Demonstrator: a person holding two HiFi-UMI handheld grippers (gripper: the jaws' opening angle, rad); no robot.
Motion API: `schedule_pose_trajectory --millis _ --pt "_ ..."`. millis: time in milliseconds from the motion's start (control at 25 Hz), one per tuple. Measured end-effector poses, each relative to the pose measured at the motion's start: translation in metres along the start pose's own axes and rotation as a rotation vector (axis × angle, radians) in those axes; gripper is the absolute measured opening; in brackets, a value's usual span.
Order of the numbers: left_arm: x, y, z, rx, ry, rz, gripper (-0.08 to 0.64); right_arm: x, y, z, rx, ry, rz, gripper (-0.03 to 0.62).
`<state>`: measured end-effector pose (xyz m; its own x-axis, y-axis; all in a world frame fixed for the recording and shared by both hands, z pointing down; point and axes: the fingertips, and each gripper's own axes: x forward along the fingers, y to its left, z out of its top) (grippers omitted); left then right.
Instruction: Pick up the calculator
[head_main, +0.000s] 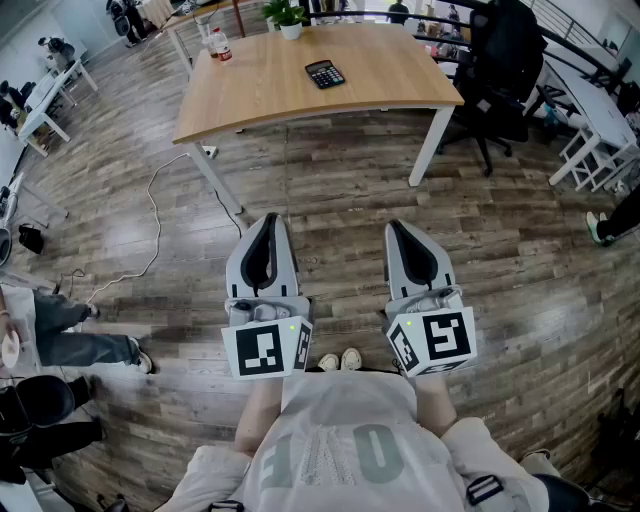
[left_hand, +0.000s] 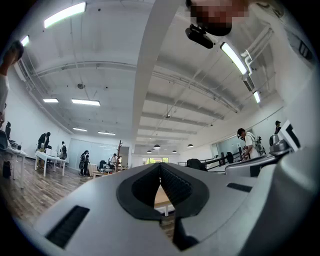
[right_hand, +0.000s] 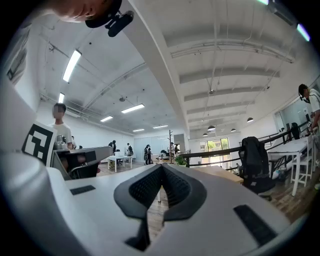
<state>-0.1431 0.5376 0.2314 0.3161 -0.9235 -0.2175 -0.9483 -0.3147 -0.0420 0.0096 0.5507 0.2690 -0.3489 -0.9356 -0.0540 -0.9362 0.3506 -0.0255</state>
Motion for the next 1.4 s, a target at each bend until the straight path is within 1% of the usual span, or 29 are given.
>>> schedule_pose_trajectory --millis 160,400,600,760,880,1040,1160,1400 --pt "0.017 -0.010 -0.009 0.000 0.004 -0.002 0.009 0.008 -0.017 -0.005 -0.007 0.003 0.003 0.019" --pt "0.048 -0.022 -0.024 0.007 0.010 -0.006 0.009 0.025 -0.052 -0.013 -0.002 0.007 -0.014 0.018" --pt "0.074 -0.018 -0.040 -0.001 0.007 -0.001 0.009 0.040 -0.065 -0.020 -0.015 -0.014 0.019 0.018" --pt "0.098 -0.007 -0.070 -0.004 0.009 0.001 0.009 0.066 -0.072 -0.044 -0.029 -0.001 0.053 0.020" --pt "0.124 0.009 -0.099 -0.011 0.002 0.014 0.009 0.103 -0.081 -0.069 -0.049 0.010 0.069 0.020" --pt "0.178 0.041 -0.132 -0.005 0.005 0.033 0.009 0.176 -0.097 -0.093 -0.042 0.022 0.089 0.020" --pt "0.228 0.067 -0.151 0.000 0.008 0.041 0.009 0.235 -0.108 -0.096 -0.042 0.016 0.101 0.020" --pt "0.317 0.100 -0.158 -0.004 -0.004 0.053 0.009 0.324 -0.131 -0.082 -0.080 0.003 0.110 0.020"
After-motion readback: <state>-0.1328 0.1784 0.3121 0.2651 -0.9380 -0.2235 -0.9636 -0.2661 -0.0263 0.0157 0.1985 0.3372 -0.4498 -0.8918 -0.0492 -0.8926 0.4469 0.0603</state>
